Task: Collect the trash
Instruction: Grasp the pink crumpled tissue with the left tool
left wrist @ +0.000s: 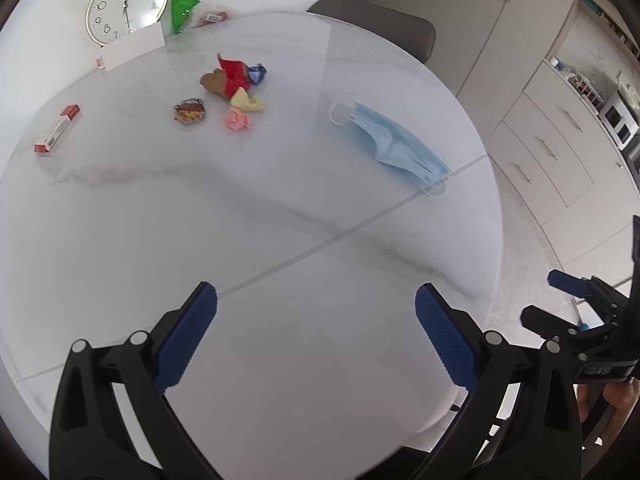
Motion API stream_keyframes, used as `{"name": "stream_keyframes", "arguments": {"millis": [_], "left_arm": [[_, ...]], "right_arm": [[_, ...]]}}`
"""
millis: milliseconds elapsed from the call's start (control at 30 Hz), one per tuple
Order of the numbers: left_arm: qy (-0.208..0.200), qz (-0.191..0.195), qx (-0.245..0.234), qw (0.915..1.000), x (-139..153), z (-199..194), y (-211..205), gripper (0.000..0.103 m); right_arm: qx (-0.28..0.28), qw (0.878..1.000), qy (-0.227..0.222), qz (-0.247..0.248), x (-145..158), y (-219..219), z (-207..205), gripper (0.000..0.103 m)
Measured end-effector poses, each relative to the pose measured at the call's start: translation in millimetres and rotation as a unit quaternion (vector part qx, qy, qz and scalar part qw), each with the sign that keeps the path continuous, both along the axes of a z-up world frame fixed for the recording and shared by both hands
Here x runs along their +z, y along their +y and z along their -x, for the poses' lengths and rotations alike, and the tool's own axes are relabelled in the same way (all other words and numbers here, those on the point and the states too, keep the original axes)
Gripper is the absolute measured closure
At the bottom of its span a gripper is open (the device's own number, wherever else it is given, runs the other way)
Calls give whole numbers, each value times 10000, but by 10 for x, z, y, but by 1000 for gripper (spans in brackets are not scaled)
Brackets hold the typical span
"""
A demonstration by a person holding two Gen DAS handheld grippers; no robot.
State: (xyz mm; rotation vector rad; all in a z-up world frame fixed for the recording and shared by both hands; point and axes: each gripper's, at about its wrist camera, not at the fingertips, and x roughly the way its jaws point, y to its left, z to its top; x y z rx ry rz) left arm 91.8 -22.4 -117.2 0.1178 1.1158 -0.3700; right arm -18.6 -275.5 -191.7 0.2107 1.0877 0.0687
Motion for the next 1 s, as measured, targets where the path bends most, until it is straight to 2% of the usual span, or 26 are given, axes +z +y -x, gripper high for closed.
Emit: {"name": "stream_keyframes", "arguments": {"millis": [233, 533, 700, 867, 1000], "left_arm": [[-292, -212, 261, 9990, -177, -885, 143, 8], [-194, -87, 594, 9980, -604, -2065, 150, 9], [38, -231, 530, 9983, -901, -2424, 41, 20], [141, -389, 435, 9982, -1080, -2570, -67, 32], [214, -356, 398, 9983, -1124, -2622, -109, 50]], "right_arm": [[173, 9996, -220, 94, 82, 222, -660, 3], [0, 9998, -171, 135, -30, 209, -1446, 3], [-120, 9998, -35, 164, -155, 88, -1716, 3], [-184, 9997, 150, 82, -306, -23, -1863, 3], [-133, 9996, 225, 71, -364, -75, -1944, 3]]}}
